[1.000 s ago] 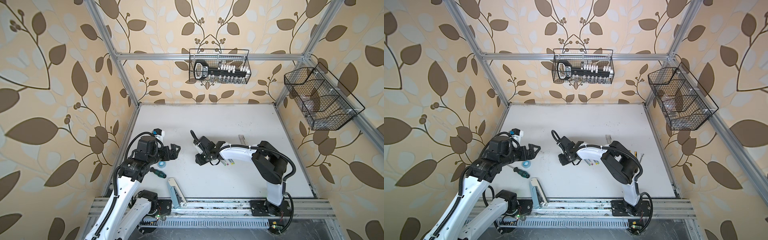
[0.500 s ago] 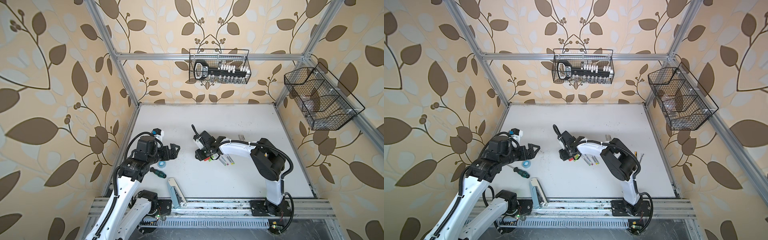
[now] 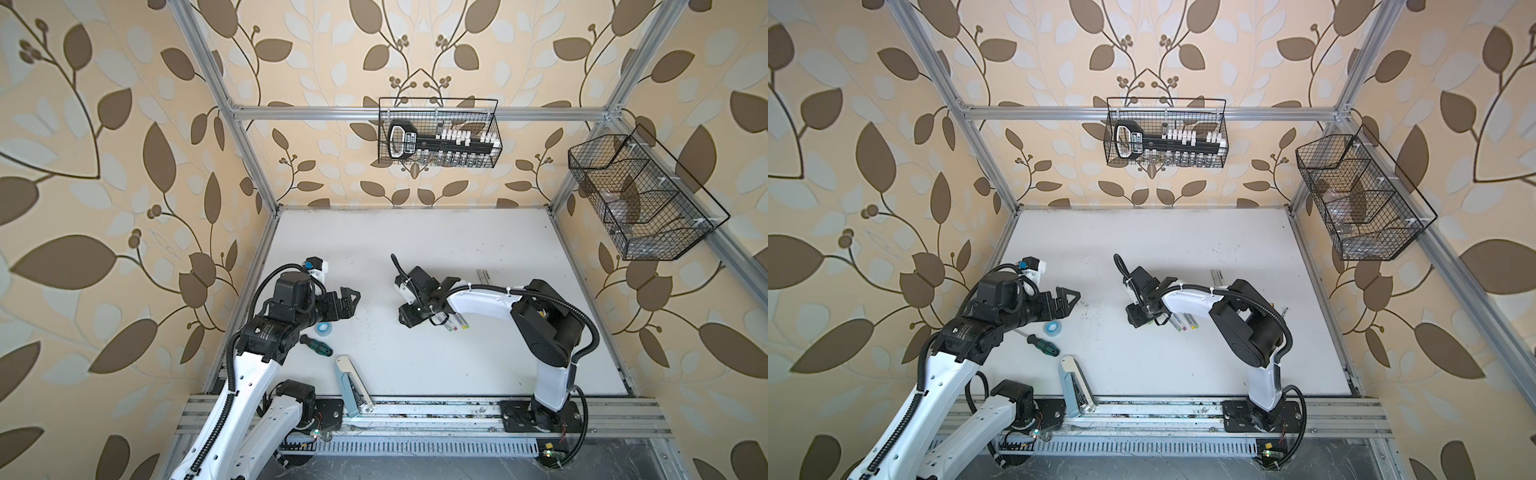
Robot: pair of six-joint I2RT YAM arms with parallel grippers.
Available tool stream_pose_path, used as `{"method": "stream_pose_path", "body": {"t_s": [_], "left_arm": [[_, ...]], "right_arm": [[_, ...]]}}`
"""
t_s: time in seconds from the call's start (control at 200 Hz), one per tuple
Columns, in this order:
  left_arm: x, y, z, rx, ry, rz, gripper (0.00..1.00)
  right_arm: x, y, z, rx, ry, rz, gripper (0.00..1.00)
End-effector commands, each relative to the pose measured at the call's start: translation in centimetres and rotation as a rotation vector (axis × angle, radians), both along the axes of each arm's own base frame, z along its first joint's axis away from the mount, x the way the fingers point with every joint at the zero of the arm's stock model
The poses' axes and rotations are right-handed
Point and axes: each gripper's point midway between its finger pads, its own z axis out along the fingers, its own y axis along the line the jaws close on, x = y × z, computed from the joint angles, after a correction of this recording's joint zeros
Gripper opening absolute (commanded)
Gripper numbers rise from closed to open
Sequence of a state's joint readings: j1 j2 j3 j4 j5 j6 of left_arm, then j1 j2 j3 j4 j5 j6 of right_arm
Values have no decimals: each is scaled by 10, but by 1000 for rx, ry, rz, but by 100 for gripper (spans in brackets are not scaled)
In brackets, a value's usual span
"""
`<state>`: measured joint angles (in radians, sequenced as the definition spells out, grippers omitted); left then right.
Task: Insert the pens into the pen caps
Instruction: 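Lower the right gripper onto the red cap and close on it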
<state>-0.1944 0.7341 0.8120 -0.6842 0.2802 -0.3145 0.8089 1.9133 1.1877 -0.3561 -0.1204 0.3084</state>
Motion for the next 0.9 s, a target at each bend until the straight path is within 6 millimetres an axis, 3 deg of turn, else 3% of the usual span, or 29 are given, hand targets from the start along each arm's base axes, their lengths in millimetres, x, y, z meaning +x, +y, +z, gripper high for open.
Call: {"method": "stream_pose_path", "body": {"t_s": [0.0, 0.425, 0.695, 0.895], "left_arm": [[4, 1, 13, -5, -52, -7, 99], [4, 1, 14, -8, -56, -6, 99], [5, 2, 14, -8, -55, -1, 99], [5, 3, 14, -10, -54, 2, 99]], "right_arm": [[-13, -20, -10, -67, 27, 10, 50], [-15, -49, -14, -187, 37, 125, 66], [-24, -62, -15, -242, 85, 267, 62], [-27, -59, -18, -271, 88, 323, 57]]}}
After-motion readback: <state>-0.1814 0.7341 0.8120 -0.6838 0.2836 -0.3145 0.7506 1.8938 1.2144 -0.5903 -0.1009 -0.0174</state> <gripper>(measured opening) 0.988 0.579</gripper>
